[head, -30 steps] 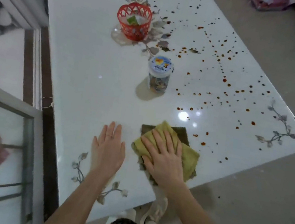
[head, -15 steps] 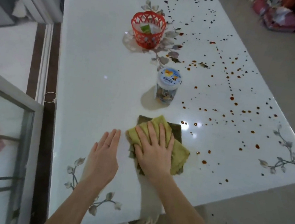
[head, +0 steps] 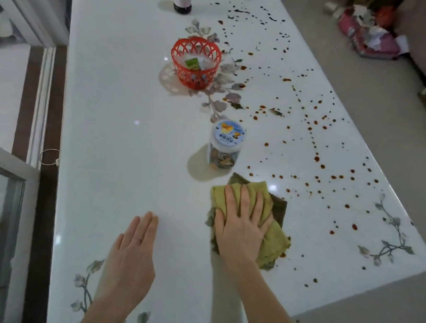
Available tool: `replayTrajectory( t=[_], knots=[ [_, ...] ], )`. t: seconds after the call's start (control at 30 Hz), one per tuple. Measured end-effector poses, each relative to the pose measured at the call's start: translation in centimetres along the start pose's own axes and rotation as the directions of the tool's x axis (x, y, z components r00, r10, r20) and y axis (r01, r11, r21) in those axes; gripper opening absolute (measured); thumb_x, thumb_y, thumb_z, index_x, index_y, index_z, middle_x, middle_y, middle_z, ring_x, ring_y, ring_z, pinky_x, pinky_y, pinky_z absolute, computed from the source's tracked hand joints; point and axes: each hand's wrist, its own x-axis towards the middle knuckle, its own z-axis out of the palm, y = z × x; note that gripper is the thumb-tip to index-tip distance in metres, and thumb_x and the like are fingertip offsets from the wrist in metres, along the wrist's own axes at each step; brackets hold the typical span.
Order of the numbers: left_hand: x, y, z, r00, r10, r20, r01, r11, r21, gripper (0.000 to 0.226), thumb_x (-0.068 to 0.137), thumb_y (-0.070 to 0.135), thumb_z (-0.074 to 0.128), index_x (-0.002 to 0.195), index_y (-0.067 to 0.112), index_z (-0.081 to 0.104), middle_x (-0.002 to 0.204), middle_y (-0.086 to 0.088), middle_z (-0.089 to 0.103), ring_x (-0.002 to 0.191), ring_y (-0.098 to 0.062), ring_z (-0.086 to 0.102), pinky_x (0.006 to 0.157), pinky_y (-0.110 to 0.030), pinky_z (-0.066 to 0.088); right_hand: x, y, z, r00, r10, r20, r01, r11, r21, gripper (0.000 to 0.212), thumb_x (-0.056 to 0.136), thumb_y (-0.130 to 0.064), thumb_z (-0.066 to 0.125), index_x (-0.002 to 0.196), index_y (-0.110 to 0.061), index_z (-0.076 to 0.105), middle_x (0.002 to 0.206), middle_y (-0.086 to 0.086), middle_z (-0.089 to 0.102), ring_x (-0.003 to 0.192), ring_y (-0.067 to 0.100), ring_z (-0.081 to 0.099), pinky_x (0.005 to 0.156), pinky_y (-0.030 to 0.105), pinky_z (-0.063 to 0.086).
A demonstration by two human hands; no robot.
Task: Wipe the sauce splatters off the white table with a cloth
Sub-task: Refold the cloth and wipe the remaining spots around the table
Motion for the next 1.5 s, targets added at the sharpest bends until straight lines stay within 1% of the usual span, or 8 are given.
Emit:
replayTrajectory(
  t=[0.17,0.4,0.53,0.73,0.9,1.1,1.3,1.5],
  knots=[
    [0.4,0.6,-0.2,1.000,-0.017,0.009,0.017,1.000,-0.009,0.076,0.079,-0.004,0.035,0.148,0.016,0.010,0.156,0.003,0.007,0.143,-0.017,0.006,0.113,-0.038,0.020,-2.1,0.7,0.3,0.995,-0.095,0.033,0.096,0.995,-0.031,0.062,0.093,-0.054,0.030,0.150,-0.033,0.041,0.157,0.003,0.038,0.144,0.038,0.031,0.111,0.070,0.020],
    [0.1,2.6,-0.2,0.998,-0.060,0.012,0.060,0.998,-0.016,0.072,0.082,0.000,0.040,0.147,0.015,0.014,0.156,-0.003,0.013,0.143,-0.022,0.009,0.113,-0.040,0.022,-3.4,1.5,0.1,0.999,-0.022,0.026,0.022,0.999,-0.025,0.063,0.096,-0.055,0.028,0.155,-0.034,0.029,0.162,0.004,0.027,0.149,0.038,0.020,0.115,0.067,0.008],
    [0.0,5.9,0.1,0.998,0.060,0.015,-0.059,0.997,-0.059,0.072,0.086,0.003,0.036,0.148,0.021,0.003,0.157,0.003,-0.002,0.143,-0.015,-0.005,0.115,-0.035,0.008,-5.1,4.7,0.0,0.992,-0.124,0.036,0.126,0.990,-0.060,0.064,0.095,-0.058,0.032,0.154,-0.034,0.033,0.162,0.003,0.028,0.149,0.036,0.021,0.113,0.067,0.012],
    [-0.1,11.4,0.7,0.969,0.240,0.059,-0.234,0.967,-0.098,0.069,0.092,0.010,0.037,0.148,0.021,-0.004,0.156,0.003,-0.008,0.142,-0.014,-0.011,0.116,-0.035,0.001,-3.9,6.4,-0.7,1.000,0.013,-0.006,-0.013,1.000,-0.024,0.061,0.098,-0.057,0.027,0.154,-0.034,0.033,0.162,0.004,0.028,0.149,0.036,0.021,0.115,0.068,0.013],
    [0.2,13.1,1.1,0.964,0.249,0.096,-0.238,0.964,-0.116,0.071,0.092,0.014,0.045,0.148,0.018,0.001,0.157,0.000,-0.003,0.143,-0.016,-0.006,0.116,-0.037,0.003,-7.2,9.3,-1.2,0.980,-0.198,0.016,0.199,0.978,-0.062,0.059,0.097,-0.057,0.034,0.152,-0.037,0.037,0.161,0.001,0.030,0.150,0.033,0.021,0.113,0.067,0.019],
    [0.1,13.9,1.7,0.957,0.251,0.145,-0.244,0.967,-0.069,0.072,0.091,0.020,0.046,0.148,0.013,0.003,0.157,-0.003,-0.001,0.144,-0.019,-0.003,0.116,-0.037,0.006,-4.8,11.0,-1.4,1.000,-0.005,-0.006,0.005,0.999,-0.045,0.060,0.097,-0.058,0.028,0.153,-0.036,0.034,0.162,0.003,0.029,0.150,0.035,0.020,0.115,0.067,0.016],
    [-0.2,13.9,2.2,0.951,0.272,0.149,-0.269,0.962,-0.041,0.072,0.090,0.019,0.049,0.147,0.011,0.005,0.157,-0.004,-0.003,0.144,-0.021,-0.003,0.116,-0.038,0.007,-7.8,14.1,-1.6,0.954,-0.298,-0.002,0.298,0.952,-0.067,0.061,0.096,-0.057,0.034,0.154,-0.039,0.028,0.164,0.000,0.023,0.151,0.031,0.017,0.113,0.066,0.023],
    [-0.2,13.6,2.2,0.947,0.280,0.159,-0.281,0.960,-0.018,0.073,0.091,0.020,0.047,0.148,0.012,0.001,0.157,-0.002,-0.006,0.143,-0.020,-0.005,0.116,-0.036,0.006,-4.8,15.7,-1.4,0.995,0.080,-0.063,-0.084,0.995,-0.060,0.061,0.098,-0.062,0.015,0.154,-0.041,0.006,0.165,0.002,0.017,0.151,0.031,0.011,0.115,0.069,0.016]
  ],
)
